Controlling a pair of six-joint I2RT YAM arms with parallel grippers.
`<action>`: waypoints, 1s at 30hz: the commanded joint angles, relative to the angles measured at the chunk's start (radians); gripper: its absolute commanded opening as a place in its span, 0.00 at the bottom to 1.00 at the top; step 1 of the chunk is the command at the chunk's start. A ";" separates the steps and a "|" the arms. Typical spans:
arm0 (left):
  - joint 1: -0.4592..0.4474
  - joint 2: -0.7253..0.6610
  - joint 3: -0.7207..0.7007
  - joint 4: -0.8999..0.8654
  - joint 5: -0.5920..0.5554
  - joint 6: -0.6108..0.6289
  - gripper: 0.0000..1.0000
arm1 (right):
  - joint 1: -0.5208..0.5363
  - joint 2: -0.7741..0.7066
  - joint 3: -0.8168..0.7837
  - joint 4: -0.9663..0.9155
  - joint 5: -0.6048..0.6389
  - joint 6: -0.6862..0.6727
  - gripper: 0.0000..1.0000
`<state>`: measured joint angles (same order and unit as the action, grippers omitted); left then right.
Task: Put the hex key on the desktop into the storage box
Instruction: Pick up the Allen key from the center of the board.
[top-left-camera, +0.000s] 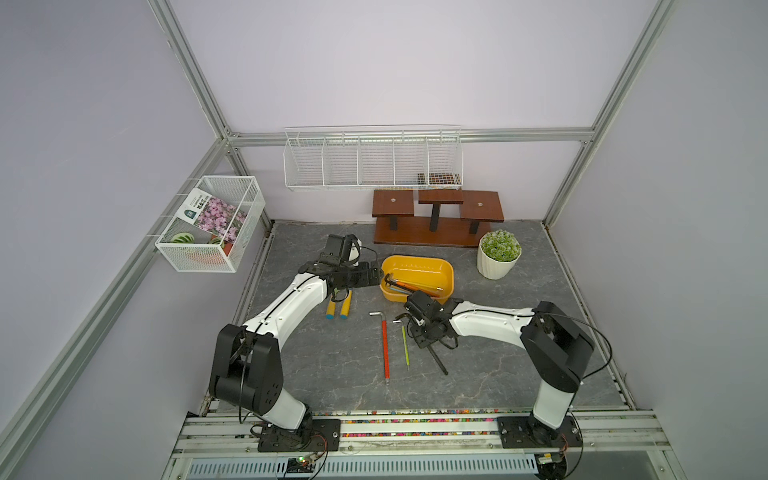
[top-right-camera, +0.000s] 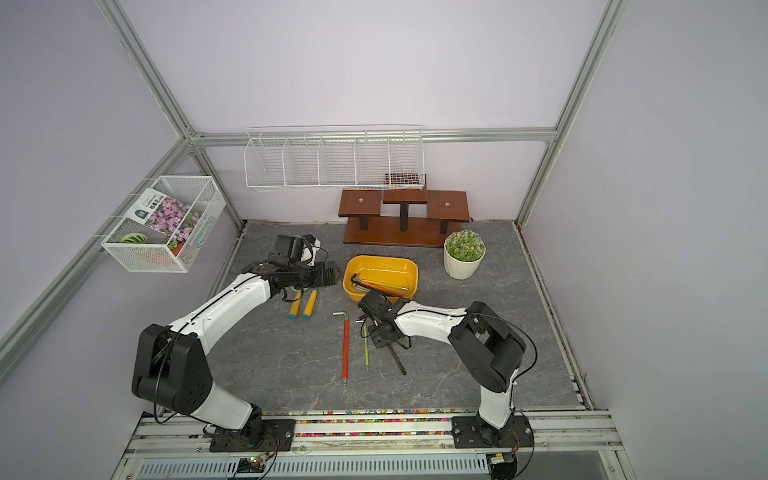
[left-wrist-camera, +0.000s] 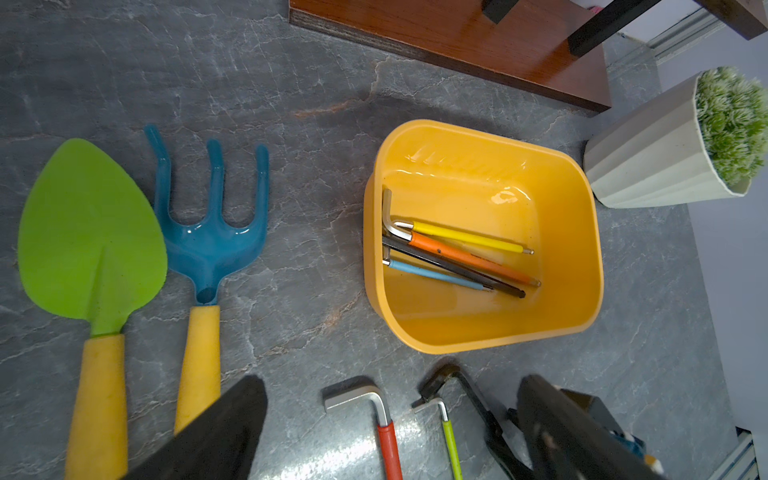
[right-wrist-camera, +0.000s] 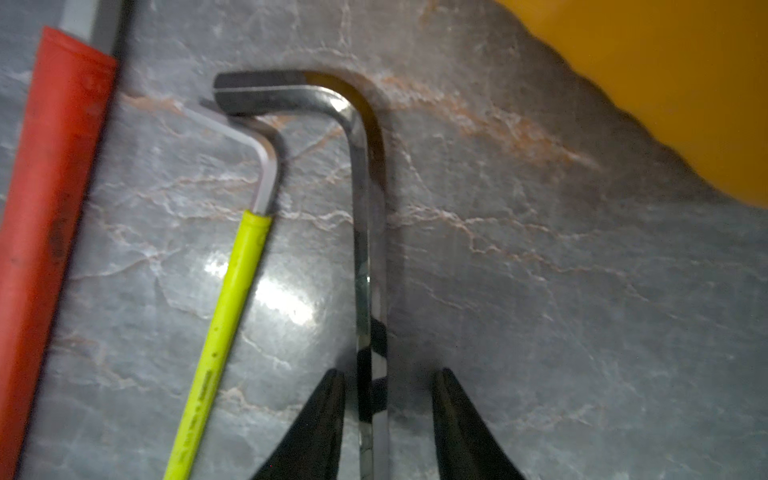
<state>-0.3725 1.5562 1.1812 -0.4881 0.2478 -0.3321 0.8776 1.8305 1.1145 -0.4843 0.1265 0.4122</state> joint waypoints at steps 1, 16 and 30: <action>-0.002 -0.013 0.026 -0.007 -0.013 -0.002 0.99 | 0.010 0.030 0.004 -0.032 0.021 0.017 0.36; -0.002 -0.009 0.025 -0.010 -0.019 -0.002 0.99 | 0.017 -0.011 -0.026 -0.038 0.072 0.011 0.03; -0.002 -0.016 0.024 -0.009 -0.021 -0.002 0.99 | 0.017 -0.107 0.001 -0.079 0.077 -0.014 0.00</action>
<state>-0.3725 1.5562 1.1812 -0.4881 0.2329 -0.3321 0.8906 1.7794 1.1007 -0.5369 0.1871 0.4107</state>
